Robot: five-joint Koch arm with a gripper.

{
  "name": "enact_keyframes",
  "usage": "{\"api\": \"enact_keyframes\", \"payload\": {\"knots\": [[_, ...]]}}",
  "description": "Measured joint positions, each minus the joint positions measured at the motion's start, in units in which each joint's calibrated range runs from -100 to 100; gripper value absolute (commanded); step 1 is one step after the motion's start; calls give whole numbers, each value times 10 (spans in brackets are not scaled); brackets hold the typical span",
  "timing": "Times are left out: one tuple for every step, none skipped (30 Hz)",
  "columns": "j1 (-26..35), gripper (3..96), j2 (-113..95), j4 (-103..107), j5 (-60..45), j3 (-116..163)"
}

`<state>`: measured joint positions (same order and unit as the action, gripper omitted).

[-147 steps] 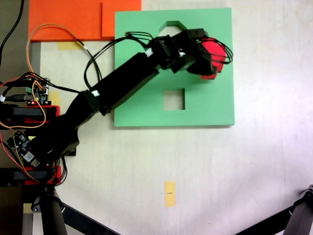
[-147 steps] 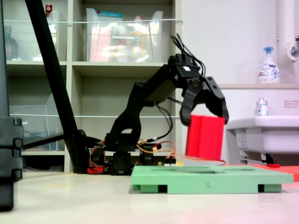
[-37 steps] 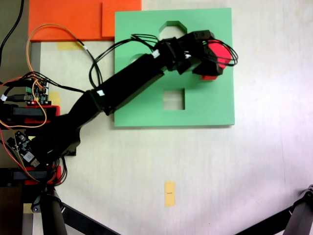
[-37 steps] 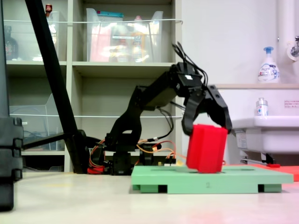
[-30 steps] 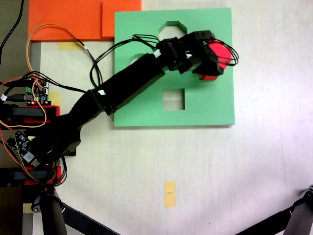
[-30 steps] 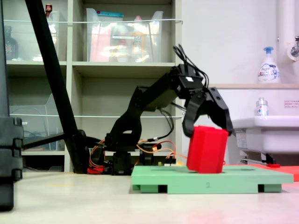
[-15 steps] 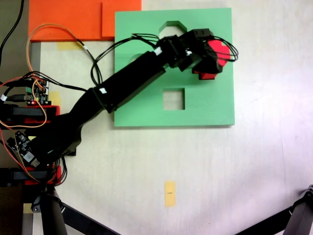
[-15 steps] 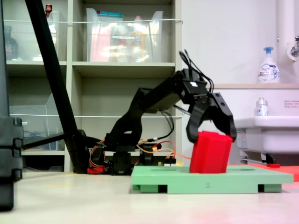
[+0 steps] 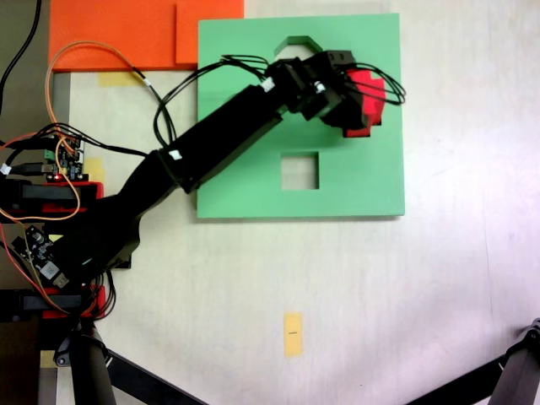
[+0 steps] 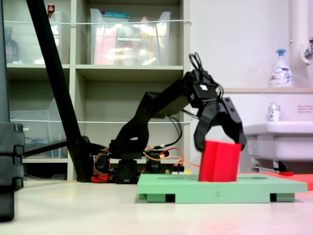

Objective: Put the cross columnar block into the corresponding hole

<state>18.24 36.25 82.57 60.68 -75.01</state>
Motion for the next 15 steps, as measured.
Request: {"api": "enact_keyframes", "payload": {"knots": [[1, 448, 3, 26, 11, 1], [0, 448, 3, 43, 22, 1], [1, 448, 3, 54, 33, 1], [1, 448, 5, 58, 41, 0], [1, 448, 8, 58, 45, 0], [1, 448, 11, 58, 49, -1], [1, 448, 11, 58, 49, -1], [1, 448, 14, 58, 49, -1], [1, 448, 22, 59, 50, -3], [1, 448, 30, 59, 50, -6], [1, 446, 38, 59, 53, -11], [1, 448, 48, 60, 55, -14], [0, 448, 55, 60, 56, -15], [0, 449, 60, 60, 56, -17], [-2, 450, 64, 60, 56, -20]]}}
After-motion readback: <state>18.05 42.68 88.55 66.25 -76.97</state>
